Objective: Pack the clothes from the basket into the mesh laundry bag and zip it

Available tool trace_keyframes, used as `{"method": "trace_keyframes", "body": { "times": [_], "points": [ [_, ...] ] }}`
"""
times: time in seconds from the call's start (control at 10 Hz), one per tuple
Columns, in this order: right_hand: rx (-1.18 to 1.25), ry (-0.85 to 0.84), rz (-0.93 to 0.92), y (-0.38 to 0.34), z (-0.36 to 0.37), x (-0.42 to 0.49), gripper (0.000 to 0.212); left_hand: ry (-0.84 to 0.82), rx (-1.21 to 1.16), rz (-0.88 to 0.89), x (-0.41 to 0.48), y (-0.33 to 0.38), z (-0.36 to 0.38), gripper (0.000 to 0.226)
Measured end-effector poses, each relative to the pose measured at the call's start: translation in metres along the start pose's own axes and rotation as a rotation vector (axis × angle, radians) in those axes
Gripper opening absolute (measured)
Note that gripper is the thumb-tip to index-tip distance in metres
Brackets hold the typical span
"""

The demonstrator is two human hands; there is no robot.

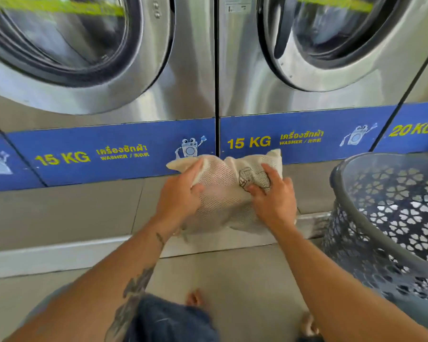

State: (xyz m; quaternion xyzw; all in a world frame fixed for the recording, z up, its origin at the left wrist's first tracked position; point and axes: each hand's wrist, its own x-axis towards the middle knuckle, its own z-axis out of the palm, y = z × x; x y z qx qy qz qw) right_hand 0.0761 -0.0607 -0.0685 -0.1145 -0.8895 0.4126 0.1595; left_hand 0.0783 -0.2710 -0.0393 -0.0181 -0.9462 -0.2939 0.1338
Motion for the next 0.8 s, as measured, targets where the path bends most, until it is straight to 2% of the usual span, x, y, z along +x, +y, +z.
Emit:
{"method": "trace_keyframes", "body": {
  "times": [0.1, 0.2, 0.3, 0.4, 0.5, 0.6, 0.7, 0.8],
  "points": [
    [-0.042, 0.021, -0.089, -0.018, 0.005, 0.043, 0.059, -0.007, 0.042, 0.046, 0.045, -0.004, -0.003, 0.061],
    [-0.141, 0.006, -0.095, -0.012, 0.030, 0.101, 0.060, 0.030, -0.011, 0.047, 0.093, -0.024, 0.037, 0.059],
    [-0.291, -0.146, -0.034, 0.020, 0.070, 0.159, 0.064, -0.027, -0.008, -0.017, 0.133, -0.061, 0.101, 0.059],
    [-0.430, -0.437, 0.124, 0.073, 0.118, 0.202, 0.073, -0.133, 0.033, -0.190, 0.158, -0.094, 0.169, 0.058],
    [-0.338, -0.515, 0.227, 0.105, 0.138, 0.232, 0.084, -0.126, 0.039, -0.258, 0.172, -0.106, 0.204, 0.059],
    [-0.267, -0.593, 0.247, 0.104, 0.134, 0.246, 0.083, -0.281, 0.142, -0.291, 0.183, -0.101, 0.200, 0.062],
    [-0.309, -0.713, 0.270, 0.084, 0.110, 0.242, 0.086, -0.524, 0.366, -0.345, 0.199, -0.081, 0.163, 0.067],
    [-0.416, -0.750, 0.229, 0.056, 0.073, 0.240, 0.085, -0.641, 0.558, -0.224, 0.202, -0.045, 0.111, 0.061]
  ]
}}
